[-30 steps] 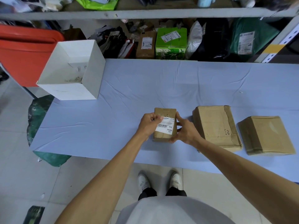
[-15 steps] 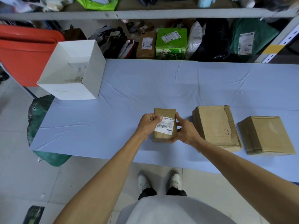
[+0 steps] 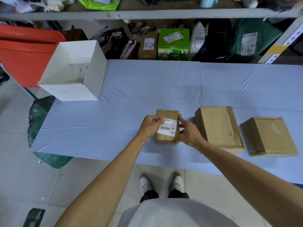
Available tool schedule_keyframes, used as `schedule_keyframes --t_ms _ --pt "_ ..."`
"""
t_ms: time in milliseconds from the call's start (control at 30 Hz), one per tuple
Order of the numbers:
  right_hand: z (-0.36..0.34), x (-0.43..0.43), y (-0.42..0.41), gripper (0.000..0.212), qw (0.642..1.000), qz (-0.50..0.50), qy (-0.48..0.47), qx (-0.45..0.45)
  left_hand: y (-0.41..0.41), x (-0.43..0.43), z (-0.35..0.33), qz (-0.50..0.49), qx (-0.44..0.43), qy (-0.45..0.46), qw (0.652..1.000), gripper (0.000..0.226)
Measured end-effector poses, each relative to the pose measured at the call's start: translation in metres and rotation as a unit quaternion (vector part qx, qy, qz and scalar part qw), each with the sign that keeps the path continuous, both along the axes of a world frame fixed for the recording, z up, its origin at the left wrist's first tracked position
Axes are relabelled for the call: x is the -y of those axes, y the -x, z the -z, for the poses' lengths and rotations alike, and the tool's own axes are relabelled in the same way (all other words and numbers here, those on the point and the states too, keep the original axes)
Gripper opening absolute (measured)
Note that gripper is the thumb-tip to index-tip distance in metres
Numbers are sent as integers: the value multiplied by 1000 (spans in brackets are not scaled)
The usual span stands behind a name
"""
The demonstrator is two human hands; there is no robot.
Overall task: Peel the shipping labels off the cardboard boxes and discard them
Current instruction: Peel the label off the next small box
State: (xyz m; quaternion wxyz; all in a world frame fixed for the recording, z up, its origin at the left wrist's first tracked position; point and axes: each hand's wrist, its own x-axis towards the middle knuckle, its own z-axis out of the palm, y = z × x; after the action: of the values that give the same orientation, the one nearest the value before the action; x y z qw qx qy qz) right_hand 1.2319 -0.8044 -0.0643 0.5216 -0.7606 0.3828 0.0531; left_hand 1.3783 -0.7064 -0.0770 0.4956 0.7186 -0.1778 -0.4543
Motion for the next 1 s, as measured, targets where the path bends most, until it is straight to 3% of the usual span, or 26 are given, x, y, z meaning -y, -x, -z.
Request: schedule_keyframes --t_ms 1000 --pt "3 2 4 125 1000 -7 0 -3 1 -2 -7 14 -12 2 1000 19"
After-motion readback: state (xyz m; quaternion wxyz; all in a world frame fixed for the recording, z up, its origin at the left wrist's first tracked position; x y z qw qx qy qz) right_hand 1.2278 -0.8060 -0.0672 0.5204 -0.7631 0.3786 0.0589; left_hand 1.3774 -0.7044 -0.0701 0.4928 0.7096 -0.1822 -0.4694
